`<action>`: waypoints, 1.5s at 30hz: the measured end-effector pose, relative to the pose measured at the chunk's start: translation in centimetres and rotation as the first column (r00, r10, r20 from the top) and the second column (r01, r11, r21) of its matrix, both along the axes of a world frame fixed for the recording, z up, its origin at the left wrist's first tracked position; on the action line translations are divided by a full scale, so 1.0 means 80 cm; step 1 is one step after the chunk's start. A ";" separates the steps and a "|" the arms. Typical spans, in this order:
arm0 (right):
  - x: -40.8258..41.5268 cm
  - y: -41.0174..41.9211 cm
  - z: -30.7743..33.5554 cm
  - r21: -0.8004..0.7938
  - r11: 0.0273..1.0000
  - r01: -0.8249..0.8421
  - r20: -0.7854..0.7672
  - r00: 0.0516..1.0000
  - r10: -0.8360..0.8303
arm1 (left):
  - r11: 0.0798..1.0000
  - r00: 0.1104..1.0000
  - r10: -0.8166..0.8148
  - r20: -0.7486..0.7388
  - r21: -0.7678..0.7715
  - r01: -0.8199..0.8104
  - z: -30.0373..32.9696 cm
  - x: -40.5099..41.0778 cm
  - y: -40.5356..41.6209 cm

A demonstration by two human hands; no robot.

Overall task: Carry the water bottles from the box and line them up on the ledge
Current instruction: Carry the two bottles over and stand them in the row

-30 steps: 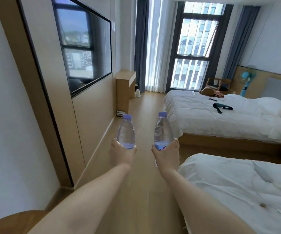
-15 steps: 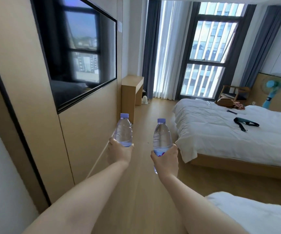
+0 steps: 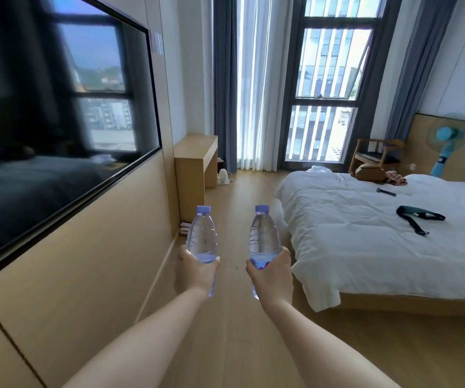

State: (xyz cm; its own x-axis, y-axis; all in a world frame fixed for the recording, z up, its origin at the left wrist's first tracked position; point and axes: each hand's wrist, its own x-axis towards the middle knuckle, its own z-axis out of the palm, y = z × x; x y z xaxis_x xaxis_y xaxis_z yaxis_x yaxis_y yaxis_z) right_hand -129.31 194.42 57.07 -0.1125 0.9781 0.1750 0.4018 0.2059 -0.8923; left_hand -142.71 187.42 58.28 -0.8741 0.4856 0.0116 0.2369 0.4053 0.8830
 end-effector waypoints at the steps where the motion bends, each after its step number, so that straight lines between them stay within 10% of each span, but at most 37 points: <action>1: -0.013 0.033 -0.006 0.002 1.000 -0.004 -0.008 1.000 0.004 | 1.000 1.000 0.003 0.003 -0.001 -0.003 -0.004 -0.011 0.032; 45: -0.743 1.195 -0.018 -0.056 0.951 -0.303 -0.024 0.953 0.302 | 0.992 0.990 0.076 0.118 0.095 -0.087 -0.019 -0.722 1.149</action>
State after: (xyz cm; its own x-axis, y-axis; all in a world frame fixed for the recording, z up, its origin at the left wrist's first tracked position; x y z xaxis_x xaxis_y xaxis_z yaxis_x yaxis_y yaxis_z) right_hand -188.78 289.99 55.67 -0.4022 0.9073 0.1226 0.3154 0.2630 -0.9118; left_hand -200.44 279.34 56.77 -0.9090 0.4143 -0.0455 0.1023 0.3277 0.9392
